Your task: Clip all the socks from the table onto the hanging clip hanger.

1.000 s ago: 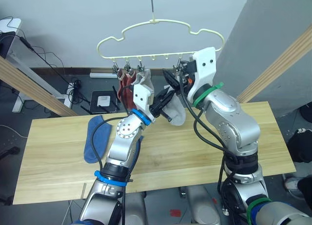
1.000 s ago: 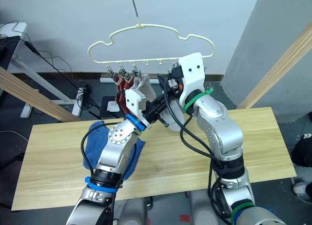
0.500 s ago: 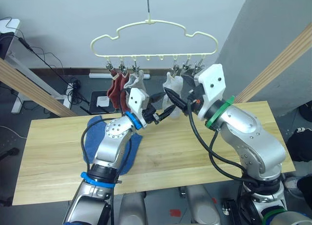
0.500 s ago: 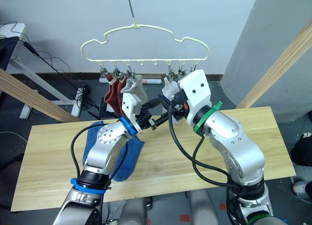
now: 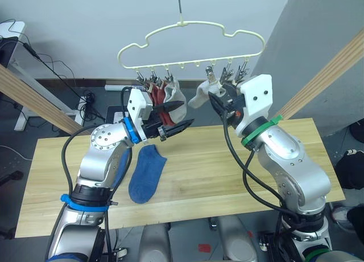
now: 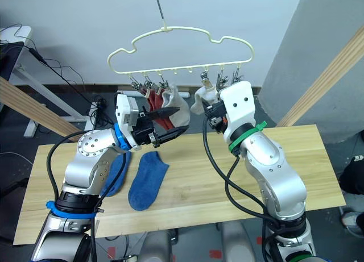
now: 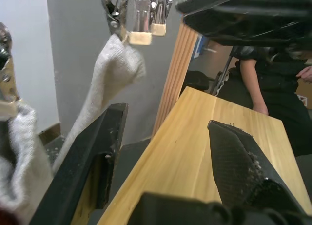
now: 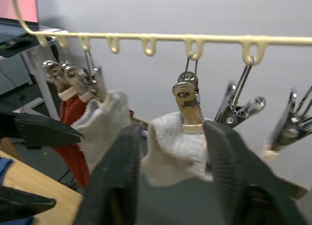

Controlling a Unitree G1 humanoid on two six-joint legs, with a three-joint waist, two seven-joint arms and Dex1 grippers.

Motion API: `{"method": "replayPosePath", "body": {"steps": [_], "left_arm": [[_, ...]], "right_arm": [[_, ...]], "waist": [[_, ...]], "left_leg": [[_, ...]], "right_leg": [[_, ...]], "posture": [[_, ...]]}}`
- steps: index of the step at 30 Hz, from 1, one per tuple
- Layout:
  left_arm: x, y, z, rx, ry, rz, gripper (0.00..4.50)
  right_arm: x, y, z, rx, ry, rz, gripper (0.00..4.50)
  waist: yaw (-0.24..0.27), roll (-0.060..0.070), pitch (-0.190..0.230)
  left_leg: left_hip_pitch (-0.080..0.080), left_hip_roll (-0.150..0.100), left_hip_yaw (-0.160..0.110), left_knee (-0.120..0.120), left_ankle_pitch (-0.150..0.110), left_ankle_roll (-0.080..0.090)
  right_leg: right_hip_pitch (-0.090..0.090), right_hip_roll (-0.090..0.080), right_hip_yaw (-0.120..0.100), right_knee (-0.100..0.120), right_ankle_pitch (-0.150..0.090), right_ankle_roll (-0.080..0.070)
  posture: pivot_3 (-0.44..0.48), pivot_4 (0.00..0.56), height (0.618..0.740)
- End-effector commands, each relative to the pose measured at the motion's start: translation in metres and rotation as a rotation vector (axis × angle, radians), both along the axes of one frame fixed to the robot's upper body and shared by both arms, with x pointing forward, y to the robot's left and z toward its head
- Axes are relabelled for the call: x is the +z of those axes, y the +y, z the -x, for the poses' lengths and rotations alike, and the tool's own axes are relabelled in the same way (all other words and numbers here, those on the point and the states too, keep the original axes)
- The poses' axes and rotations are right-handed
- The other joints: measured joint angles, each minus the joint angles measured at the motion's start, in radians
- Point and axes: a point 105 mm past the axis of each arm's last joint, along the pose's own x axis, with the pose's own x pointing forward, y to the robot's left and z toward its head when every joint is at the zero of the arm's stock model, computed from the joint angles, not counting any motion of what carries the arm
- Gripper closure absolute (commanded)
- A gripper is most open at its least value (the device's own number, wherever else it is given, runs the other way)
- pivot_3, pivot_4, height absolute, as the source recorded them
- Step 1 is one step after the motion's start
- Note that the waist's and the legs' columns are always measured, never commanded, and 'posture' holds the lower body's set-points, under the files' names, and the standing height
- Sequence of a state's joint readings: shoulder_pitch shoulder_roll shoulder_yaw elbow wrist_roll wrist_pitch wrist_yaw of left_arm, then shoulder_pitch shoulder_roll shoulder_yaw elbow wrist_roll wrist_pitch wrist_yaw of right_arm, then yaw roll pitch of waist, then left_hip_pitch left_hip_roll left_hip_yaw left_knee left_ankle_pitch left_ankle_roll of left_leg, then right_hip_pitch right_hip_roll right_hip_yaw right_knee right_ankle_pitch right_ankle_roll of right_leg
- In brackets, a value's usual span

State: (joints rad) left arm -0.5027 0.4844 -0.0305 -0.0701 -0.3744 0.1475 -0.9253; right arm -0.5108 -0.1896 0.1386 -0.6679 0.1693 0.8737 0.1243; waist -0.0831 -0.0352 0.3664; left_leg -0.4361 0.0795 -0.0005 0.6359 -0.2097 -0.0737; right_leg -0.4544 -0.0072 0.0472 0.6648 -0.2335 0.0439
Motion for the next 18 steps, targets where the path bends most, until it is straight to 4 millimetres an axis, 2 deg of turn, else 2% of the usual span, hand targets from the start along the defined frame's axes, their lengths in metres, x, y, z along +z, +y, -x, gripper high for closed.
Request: {"method": "replayPosePath", "body": {"steps": [1, 10, 18], "left_arm": [[0.022, -0.002, 0.006, -0.02, -0.079, 0.008, 1.53], [0.036, -0.007, 0.005, -0.059, -0.102, -0.002, 1.53], [0.049, -0.011, 0.009, -0.1, -0.094, 0.012, 1.53]], "right_arm": [[0.007, -0.006, -0.004, -0.061, -0.034, -0.038, 2.39], [0.005, -0.014, -0.019, -0.129, -0.013, -0.067, 2.39], [0.016, -0.01, -0.028, -0.111, -0.032, -0.105, 2.39]], "waist": [[0.0, 0.0, 0.0], [0.001, 0.0, 0.0], [0.001, 0.0, 0.0]], "left_leg": [[0.0, 0.0, 0.0, 0.0, 0.0, 0.0], [0.0, 0.0, 0.0, 0.0, 0.0, 0.0], [0.0, 0.0, 0.0, 0.0, 0.0, 0.0]], "right_leg": [[0.0, 0.0, 0.0, 0.0, 0.0, 0.0], [0.0, 0.0, 0.0, 0.0, 0.001, -0.001], [0.0, 0.0, 0.0, 0.0, 0.001, -0.001]], "posture": [[-0.133, 0.357, 0.74], [-0.126, 0.347, 0.74], [-0.126, 0.345, 0.74]]}}
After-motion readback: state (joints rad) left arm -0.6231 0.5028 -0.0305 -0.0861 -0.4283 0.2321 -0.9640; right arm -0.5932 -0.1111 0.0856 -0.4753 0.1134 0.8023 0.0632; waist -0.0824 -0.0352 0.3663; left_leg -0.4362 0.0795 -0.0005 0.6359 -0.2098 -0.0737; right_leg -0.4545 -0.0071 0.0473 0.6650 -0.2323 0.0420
